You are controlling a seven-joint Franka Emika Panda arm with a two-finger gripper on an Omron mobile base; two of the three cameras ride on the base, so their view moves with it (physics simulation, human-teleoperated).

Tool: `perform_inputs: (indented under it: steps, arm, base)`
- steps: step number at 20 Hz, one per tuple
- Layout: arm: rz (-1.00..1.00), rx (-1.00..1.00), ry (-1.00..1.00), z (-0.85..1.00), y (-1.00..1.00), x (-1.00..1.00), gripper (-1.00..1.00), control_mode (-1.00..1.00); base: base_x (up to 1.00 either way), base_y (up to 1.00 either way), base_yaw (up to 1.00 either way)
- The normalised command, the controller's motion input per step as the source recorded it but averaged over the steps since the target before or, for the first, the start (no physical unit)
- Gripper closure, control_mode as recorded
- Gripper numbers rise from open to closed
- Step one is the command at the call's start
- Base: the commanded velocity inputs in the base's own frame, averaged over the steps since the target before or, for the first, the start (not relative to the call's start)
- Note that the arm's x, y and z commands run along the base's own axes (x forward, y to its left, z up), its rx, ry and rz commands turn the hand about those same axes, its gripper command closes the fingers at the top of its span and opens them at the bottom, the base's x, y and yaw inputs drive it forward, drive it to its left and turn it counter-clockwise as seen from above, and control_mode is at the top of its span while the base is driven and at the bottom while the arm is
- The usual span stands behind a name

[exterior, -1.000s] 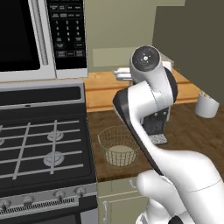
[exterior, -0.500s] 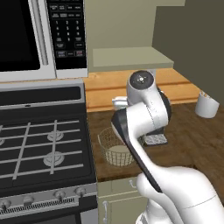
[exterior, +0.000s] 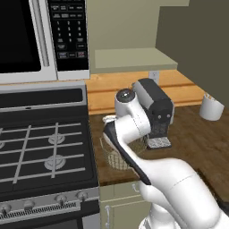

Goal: Open the cabinet, pick up the bread from the cabinet and place it in the basket. Then move the basket to the dining counter.

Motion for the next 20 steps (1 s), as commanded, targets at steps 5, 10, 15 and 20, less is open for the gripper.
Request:
perform_inputs:
  steps: [5, 10, 15, 20]
  arm:
    - [0.04, 0.0, 0.1, -0.75, -0.03, 0.54, 1.0, -1.0]
    - [0.05, 0.0, 0.19, -0.82, -0.2, 0.68, 1.0, -1.0]
    - [0.08, 0.01, 0.1, -0.5, -0.04, 0.51, 1.0, -1.0]
    - [0.09, 0.0, 0.04, -0.16, 0.02, 0.29, 1.0, -1.0]
  base:
    - [0.0, 0.0, 0.0]
    - [0.0, 0.0, 0.0]
    - [0.0, 0.0, 0.0]
    - [0.0, 0.0, 0.0]
